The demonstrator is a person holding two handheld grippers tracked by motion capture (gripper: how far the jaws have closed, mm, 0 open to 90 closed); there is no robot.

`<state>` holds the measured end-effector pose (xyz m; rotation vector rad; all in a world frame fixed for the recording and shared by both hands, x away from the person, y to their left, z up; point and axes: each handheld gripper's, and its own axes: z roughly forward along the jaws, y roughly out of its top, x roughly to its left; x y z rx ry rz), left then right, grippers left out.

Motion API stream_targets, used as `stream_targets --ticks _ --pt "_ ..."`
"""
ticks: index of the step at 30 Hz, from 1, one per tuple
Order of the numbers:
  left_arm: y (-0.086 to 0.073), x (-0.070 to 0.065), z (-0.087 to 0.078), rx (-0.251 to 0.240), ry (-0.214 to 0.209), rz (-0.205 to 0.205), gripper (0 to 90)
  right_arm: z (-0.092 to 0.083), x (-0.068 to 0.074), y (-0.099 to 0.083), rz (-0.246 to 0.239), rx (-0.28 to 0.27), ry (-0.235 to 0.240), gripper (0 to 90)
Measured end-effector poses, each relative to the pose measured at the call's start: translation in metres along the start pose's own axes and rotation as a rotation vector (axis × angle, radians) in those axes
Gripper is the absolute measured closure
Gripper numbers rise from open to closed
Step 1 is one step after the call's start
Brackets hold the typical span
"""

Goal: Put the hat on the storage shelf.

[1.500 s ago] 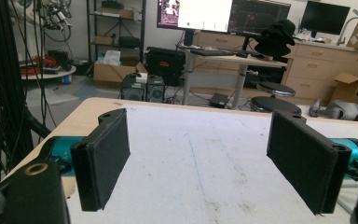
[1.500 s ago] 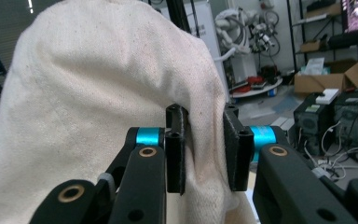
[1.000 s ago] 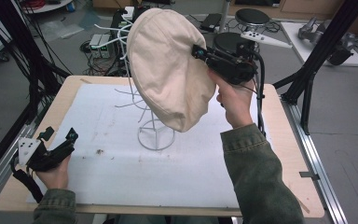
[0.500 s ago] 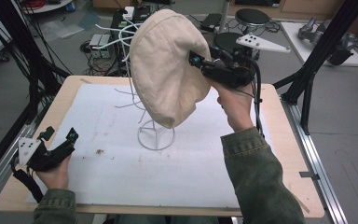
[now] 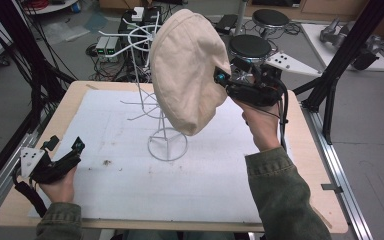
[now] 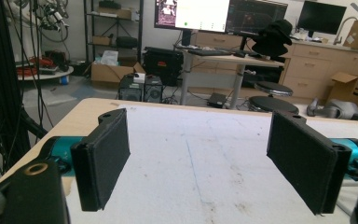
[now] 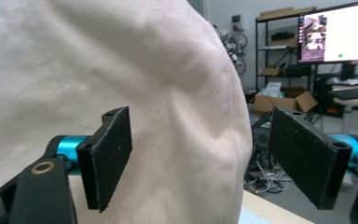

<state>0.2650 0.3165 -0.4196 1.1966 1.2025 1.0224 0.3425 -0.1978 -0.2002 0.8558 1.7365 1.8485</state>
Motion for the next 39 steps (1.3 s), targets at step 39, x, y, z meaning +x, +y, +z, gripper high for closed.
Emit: stream_targets --ticks 39 --pt "-0.002 -0.004 -0.007 0.001 -0.009 0.007 21.1 -0.083 0.004 -0.084 -0.084 -0.019 -0.474 11.3"
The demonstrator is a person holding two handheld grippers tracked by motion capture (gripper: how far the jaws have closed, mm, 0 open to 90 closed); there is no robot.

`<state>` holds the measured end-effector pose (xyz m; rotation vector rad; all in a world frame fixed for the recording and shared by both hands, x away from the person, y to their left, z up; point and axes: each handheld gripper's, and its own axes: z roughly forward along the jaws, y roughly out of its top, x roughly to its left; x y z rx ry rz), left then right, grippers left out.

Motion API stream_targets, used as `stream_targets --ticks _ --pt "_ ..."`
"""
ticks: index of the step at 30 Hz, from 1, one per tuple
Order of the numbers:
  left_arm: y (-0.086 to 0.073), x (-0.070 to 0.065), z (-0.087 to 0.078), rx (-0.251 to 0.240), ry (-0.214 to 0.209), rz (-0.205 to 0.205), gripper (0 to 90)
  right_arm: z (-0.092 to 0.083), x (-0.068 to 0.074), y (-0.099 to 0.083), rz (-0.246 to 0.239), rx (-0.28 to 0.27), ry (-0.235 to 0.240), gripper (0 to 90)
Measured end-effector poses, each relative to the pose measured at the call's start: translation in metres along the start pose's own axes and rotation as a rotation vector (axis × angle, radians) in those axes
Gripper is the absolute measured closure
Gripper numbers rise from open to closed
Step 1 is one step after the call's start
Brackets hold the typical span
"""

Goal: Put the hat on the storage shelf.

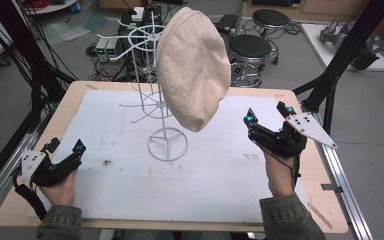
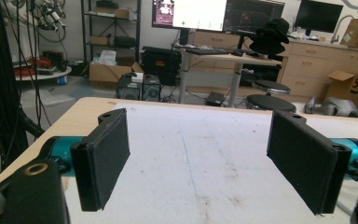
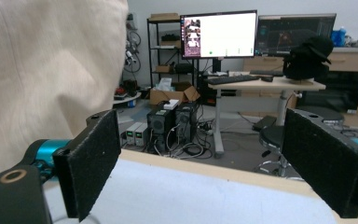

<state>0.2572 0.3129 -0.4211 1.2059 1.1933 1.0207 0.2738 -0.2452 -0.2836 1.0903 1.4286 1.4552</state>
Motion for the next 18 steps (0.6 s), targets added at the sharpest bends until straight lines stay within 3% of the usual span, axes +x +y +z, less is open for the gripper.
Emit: stream_targets --ticks 9,14,18 --pt "-0.003 -0.002 -0.007 0.011 -0.002 0.011 21.1 -0.017 -0.008 -0.026 0.001 0.028 -0.045 11.3" --pt "-0.004 -0.002 -0.008 0.015 -0.005 0.014 21.0 -0.022 -0.011 -0.039 0.012 0.023 -0.038 11.3" --pt "-0.004 -0.002 -0.008 0.016 -0.005 0.014 21.0 -0.026 -0.013 -0.053 0.004 0.050 -0.069 11.3"
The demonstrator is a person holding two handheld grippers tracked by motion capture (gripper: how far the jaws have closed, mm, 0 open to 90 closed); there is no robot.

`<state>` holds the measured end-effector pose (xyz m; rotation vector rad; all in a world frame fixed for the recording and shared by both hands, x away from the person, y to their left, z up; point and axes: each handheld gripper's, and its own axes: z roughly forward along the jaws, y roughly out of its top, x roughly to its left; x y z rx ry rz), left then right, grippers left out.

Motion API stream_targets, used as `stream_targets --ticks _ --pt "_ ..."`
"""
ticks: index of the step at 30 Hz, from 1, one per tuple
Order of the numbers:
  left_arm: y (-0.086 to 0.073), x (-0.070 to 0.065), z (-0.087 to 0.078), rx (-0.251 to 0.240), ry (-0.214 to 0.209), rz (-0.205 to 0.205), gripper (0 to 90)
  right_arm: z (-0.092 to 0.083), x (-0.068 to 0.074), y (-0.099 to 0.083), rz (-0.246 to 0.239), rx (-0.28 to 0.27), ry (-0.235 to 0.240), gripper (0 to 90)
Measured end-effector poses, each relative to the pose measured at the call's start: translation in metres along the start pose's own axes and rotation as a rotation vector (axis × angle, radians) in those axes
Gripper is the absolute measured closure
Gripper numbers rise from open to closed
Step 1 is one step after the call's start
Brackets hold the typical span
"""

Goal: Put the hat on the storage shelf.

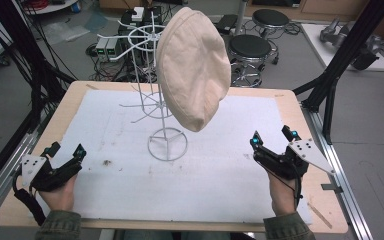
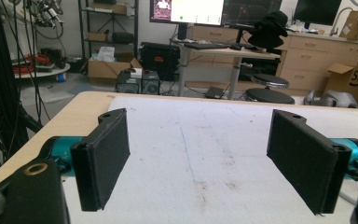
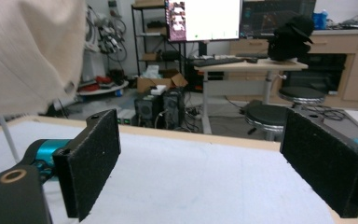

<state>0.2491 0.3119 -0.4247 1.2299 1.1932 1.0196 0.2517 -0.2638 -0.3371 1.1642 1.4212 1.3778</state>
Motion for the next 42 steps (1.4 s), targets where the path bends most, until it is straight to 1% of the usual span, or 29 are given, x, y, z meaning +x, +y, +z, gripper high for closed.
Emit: stream_targets --ticks 3,4,5,8,10,11,14,15,16,20,21,22,23,24,25,27,29,31,33,34,39,42 --pt "0.000 0.000 0.000 -0.001 0.001 -0.001 21.1 -0.002 -0.001 -0.009 -0.002 0.014 -0.009 11.2" --pt "0.000 0.000 0.000 -0.001 0.001 -0.001 21.0 -0.002 -0.001 -0.009 -0.002 0.014 -0.009 11.2" --pt "0.000 0.000 0.000 0.000 0.001 0.000 21.0 -0.002 -0.003 -0.015 0.012 0.027 -0.006 11.2" --pt "0.000 0.000 0.000 -0.001 0.001 0.000 21.0 -0.002 -0.007 -0.024 0.026 0.028 -0.027 11.2" --pt "0.000 0.000 0.000 -0.003 0.000 -0.003 21.1 -0.003 -0.009 -0.030 0.041 0.036 -0.034 11.2" --pt "0.000 0.000 0.000 -0.002 0.001 -0.003 21.0 -0.003 -0.010 -0.034 0.039 0.040 -0.045 11.2" --pt "0.000 0.000 0.000 -0.002 0.001 -0.002 21.0 -0.004 -0.010 -0.043 0.031 0.058 -0.054 11.2" --pt "0.000 0.000 0.001 -0.002 0.001 -0.003 21.0 -0.005 -0.010 -0.046 0.027 0.060 -0.066 11.2" --pt "0.000 0.000 0.001 0.000 0.001 -0.002 21.1 -0.005 -0.010 -0.049 0.009 0.055 -0.074 11.2" --pt "0.000 -0.001 0.001 0.001 -0.002 -0.001 21.0 -0.002 -0.010 -0.060 -0.022 0.061 -0.087 11.2" --pt "0.000 -0.001 0.001 0.001 -0.002 -0.001 21.0 -0.002 -0.010 -0.060 -0.022 0.061 -0.087 11.2" --pt "0.000 0.000 0.001 0.000 0.000 0.001 21.0 -0.001 -0.012 -0.067 -0.010 0.070 -0.101 11.2" --pt "0.000 0.000 0.001 0.000 0.000 0.001 21.0 -0.001 -0.013 -0.071 -0.001 0.071 -0.106 11.2" --pt "0.000 0.001 0.000 0.001 0.003 0.000 21.0 0.000 -0.014 -0.075 -0.002 0.080 -0.112 11.2" --pt "0.000 0.001 0.000 0.001 0.003 0.000 21.0 -0.001 -0.016 -0.079 0.002 0.076 -0.118 11.2" --pt "-0.001 0.002 0.001 0.002 0.006 -0.005 21.0 -0.001 -0.018 -0.086 0.021 0.085 -0.125 11.2" --pt "-0.001 0.002 0.001 0.002 0.006 -0.005 21.0 0.000 -0.021 -0.087 0.031 0.090 -0.128 11.2" --pt "-0.001 0.001 0.001 0.005 0.005 0.000 21.0 -0.001 -0.022 -0.087 0.022 0.081 -0.139 11.2" --pt "-0.002 0.000 0.001 0.007 0.000 0.005 21.0 -0.001 -0.022 -0.089 0.020 0.078 -0.140 11.2" --pt "-0.002 0.000 0.001 0.010 -0.003 0.005 21.0 -0.001 -0.021 -0.089 0.025 0.085 -0.137 11.2" --pt "-0.004 -0.001 0.003 0.019 -0.008 0.004 21.0 0.000 -0.019 -0.089 -0.005 0.074 -0.134 11.2" --pt "-0.004 0.000 0.003 0.023 -0.006 0.004 21.0 0.001 -0.020 -0.090 0.000 0.084 -0.138 11.2"
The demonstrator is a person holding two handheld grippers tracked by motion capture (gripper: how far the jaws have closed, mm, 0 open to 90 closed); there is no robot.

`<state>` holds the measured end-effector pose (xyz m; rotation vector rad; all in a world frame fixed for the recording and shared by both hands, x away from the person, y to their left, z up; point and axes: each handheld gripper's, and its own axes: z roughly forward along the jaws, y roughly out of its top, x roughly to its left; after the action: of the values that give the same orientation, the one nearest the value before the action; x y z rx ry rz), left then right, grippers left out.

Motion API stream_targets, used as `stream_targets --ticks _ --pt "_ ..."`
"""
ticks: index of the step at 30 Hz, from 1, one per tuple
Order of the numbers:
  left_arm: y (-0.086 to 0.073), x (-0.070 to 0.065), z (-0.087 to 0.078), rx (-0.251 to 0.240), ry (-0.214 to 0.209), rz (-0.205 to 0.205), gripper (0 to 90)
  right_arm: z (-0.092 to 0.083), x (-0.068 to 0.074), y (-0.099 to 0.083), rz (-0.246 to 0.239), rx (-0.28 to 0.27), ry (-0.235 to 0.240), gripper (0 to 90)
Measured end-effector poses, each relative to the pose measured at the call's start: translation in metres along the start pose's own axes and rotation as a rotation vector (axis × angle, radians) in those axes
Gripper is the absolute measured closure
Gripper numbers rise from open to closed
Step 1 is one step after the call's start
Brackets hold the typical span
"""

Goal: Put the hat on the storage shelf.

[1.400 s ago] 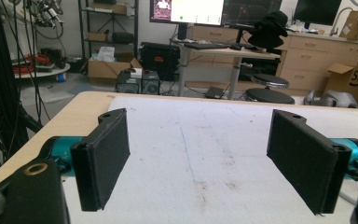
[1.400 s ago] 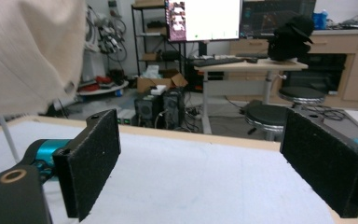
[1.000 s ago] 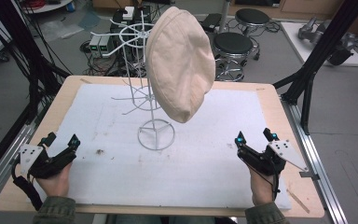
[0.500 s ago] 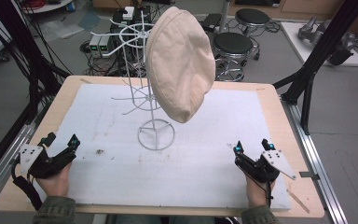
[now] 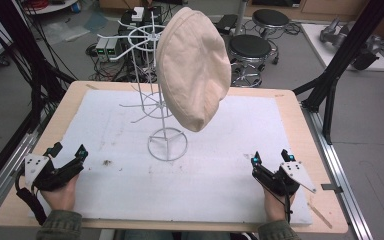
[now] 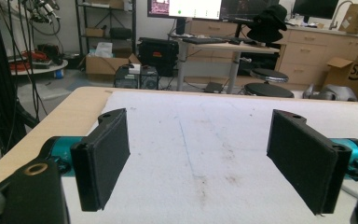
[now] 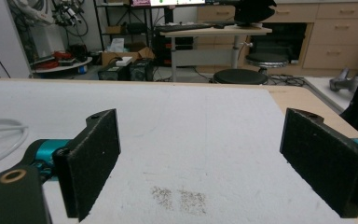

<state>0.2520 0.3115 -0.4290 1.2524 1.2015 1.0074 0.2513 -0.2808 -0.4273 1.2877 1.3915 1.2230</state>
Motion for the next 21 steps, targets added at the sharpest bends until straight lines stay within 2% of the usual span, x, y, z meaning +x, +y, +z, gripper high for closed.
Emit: stream_targets --ticks 1,9,12,21 --pt "0.0000 0.0003 -0.0002 -0.001 0.002 0.000 21.0 -0.0001 0.0004 -0.0003 0.011 0.008 0.003 11.2" --pt "0.0000 0.0004 -0.0003 0.000 0.001 0.000 21.0 -0.0011 0.0004 -0.0012 0.010 0.008 0.003 11.2" --pt "-0.0001 0.0005 -0.0002 0.001 -0.001 0.000 21.0 -0.0007 -0.0009 -0.0027 0.026 0.015 0.004 11.2" --pt "-0.0002 0.0004 0.0000 0.003 -0.003 0.000 21.1 0.0001 -0.0015 -0.0032 0.017 0.016 0.008 11.2"
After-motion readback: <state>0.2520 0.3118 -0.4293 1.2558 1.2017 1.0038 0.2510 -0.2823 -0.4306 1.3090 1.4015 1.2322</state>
